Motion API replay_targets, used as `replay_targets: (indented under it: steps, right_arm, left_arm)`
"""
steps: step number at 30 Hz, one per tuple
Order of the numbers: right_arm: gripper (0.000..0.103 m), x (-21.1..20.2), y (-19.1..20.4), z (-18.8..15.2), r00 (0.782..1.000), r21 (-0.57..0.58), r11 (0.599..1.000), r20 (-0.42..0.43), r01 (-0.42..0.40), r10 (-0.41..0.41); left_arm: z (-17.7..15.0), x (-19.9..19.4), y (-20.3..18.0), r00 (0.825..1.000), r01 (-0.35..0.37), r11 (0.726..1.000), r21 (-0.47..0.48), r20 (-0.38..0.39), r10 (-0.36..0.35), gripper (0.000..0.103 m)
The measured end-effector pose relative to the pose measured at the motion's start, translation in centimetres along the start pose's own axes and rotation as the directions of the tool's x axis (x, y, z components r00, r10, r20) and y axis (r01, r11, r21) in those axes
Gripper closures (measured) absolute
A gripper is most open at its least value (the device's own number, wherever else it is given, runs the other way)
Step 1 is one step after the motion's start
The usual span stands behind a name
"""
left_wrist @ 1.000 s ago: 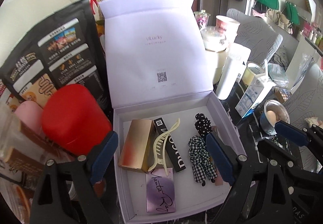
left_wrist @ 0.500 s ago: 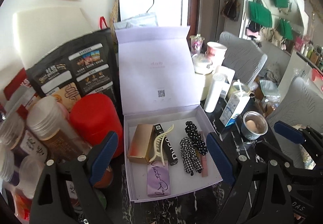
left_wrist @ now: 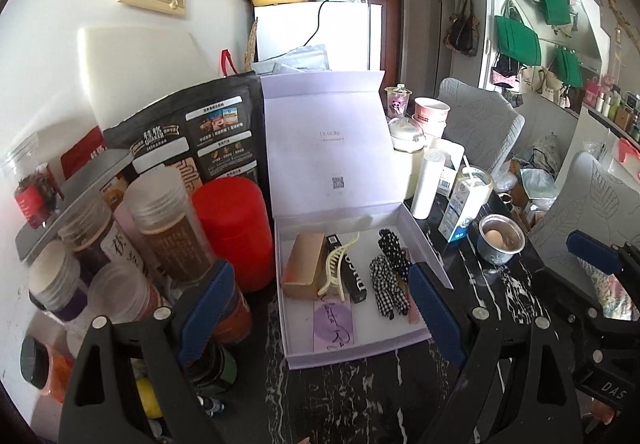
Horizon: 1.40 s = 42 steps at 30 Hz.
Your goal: Organize rigid objects
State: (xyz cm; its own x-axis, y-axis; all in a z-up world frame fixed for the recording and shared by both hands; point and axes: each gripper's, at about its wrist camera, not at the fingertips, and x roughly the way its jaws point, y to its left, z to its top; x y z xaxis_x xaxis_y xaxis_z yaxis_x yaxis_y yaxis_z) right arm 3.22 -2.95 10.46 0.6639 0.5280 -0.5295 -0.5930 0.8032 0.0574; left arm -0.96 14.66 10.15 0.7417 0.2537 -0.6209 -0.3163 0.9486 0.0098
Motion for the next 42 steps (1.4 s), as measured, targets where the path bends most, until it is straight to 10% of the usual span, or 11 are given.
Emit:
replay_targets:
  steps: [42]
  right_arm:
    - [0.032,-2.1,4.3,-5.0,0.997,0.037,0.999,-0.072,0.019,-0.016]
  left_arm:
    - [-6.0,-2.7,1.4,0.999,-0.016,0.999,0.03,-0.035,0.017,0.013]
